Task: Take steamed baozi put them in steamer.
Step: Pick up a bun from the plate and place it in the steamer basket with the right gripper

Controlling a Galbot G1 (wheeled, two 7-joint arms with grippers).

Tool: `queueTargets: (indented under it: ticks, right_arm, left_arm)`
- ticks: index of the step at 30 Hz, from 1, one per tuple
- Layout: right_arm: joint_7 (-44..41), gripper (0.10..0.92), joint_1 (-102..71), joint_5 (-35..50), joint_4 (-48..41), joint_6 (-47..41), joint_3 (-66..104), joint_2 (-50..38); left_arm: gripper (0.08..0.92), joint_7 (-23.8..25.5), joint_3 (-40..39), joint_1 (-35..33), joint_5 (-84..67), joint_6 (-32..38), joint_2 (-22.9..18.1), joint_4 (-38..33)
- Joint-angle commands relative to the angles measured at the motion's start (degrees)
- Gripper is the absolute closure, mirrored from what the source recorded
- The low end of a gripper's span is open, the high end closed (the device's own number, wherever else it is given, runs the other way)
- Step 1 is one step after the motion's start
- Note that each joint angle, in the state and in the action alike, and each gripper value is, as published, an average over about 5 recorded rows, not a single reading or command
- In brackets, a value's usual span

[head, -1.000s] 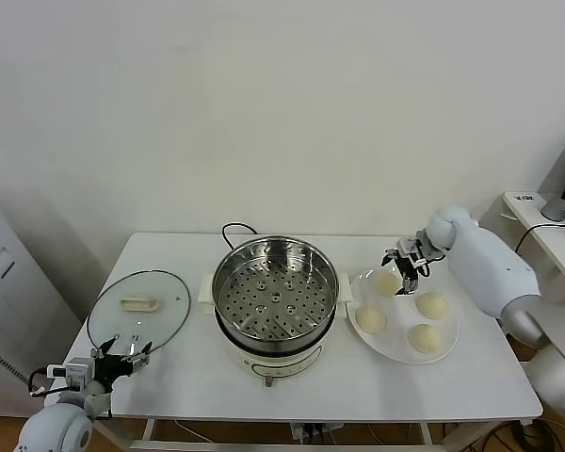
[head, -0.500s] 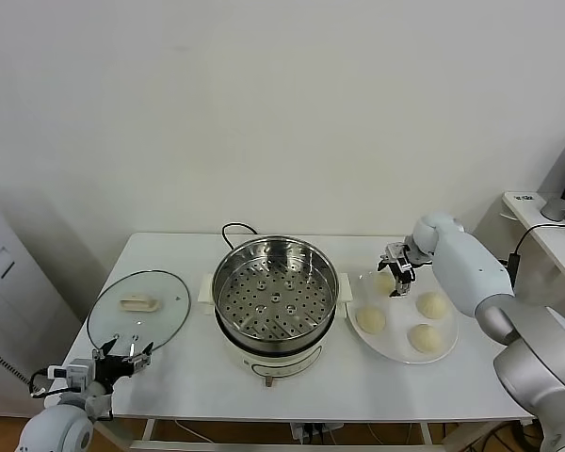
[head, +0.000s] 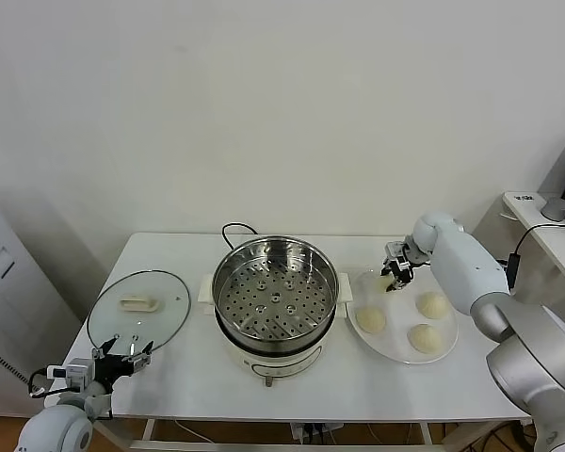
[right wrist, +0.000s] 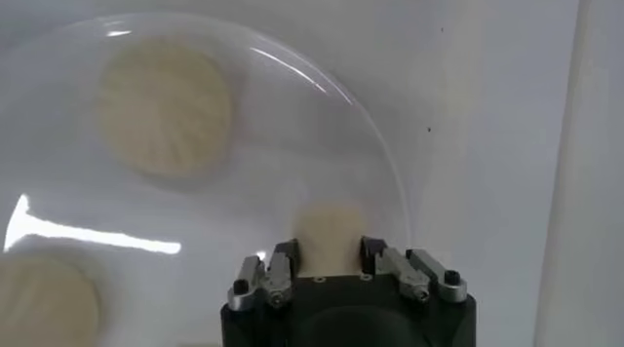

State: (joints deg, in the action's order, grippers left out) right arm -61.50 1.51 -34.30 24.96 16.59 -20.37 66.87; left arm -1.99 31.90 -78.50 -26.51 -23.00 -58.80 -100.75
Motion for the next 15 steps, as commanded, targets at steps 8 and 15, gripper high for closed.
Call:
queueTargets:
  ticks: [8, 15]
  right_arm:
    - [-4.0, 0.618, 10.2, 18.97, 20.93, -1.04, -17.02, -11.21]
    - [-9.0, 0.614, 22.28, 28.37, 25.98, 10.61, -24.14, -9.99]
  left_arm:
    - [0.177, -0.17, 0.66, -0.72, 0.16, -0.31, 0.06, -0.86]
    - [0.177, -0.24, 0.16, -0.72, 0.61, -0.35, -0.09, -0.98]
